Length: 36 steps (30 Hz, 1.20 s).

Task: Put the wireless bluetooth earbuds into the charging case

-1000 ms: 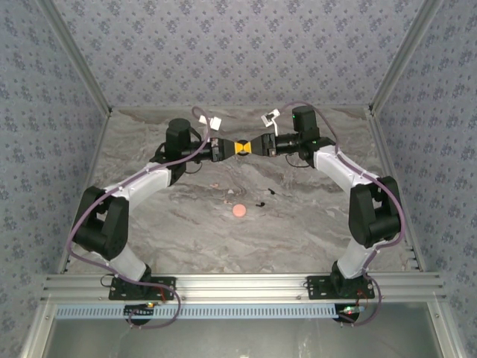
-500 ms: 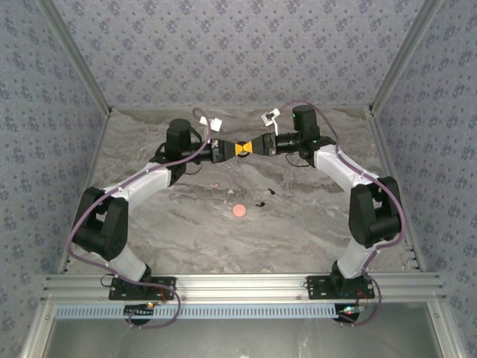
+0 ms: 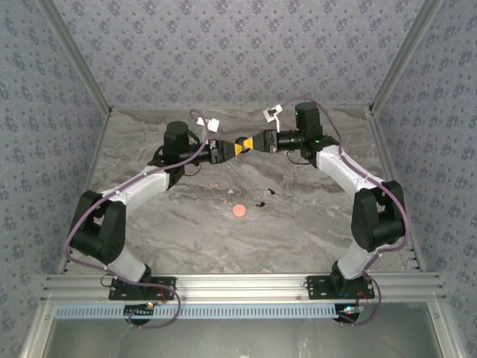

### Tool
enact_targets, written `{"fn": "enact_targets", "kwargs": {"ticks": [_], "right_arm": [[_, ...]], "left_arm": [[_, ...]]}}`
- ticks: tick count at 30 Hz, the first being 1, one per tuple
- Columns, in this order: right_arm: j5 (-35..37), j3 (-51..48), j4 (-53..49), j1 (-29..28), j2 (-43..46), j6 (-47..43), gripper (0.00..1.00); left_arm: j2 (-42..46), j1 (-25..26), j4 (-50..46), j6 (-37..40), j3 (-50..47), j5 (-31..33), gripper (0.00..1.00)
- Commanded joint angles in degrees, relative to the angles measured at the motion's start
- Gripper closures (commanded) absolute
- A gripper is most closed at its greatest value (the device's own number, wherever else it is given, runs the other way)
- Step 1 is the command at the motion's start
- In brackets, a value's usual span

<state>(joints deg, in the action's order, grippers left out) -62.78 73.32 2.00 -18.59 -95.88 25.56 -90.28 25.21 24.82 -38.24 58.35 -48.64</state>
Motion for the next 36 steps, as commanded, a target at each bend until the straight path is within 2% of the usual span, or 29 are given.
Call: {"fn": "enact_targets", "kwargs": {"ticks": [1, 15, 23, 27, 36], "right_arm": [[-0.63, 0.12, 2.39, -0.26, 2.18, 1.54, 0.81], [-1.11, 0.03, 2.44, -1.38, 2.18, 1.44, 0.81], [-1.3, 0.04, 1.28, -1.7, 2.44, 0.48, 0.8], [-0.3, 0.29, -1.81, -1.78, 3.18, -1.87, 0.75], [6.9, 1.64, -13.76, -1.45, 7.23, -9.89, 0.59]], "left_arm": [[1.13, 0.45, 3.72, -1.2, -0.26, -0.33, 0.52], [0.89, 1.37, 5.0, -1.92, -0.05, -0.15, 0.53], [0.97, 1.5, 5.0, -1.84, -0.29, 0.1, 0.69], [1.42, 1.51, 3.6, -0.75, -0.1, 0.39, 0.77], [2.67, 1.51, -3.9, 5.94, 1.91, 2.53, 0.73]]}}
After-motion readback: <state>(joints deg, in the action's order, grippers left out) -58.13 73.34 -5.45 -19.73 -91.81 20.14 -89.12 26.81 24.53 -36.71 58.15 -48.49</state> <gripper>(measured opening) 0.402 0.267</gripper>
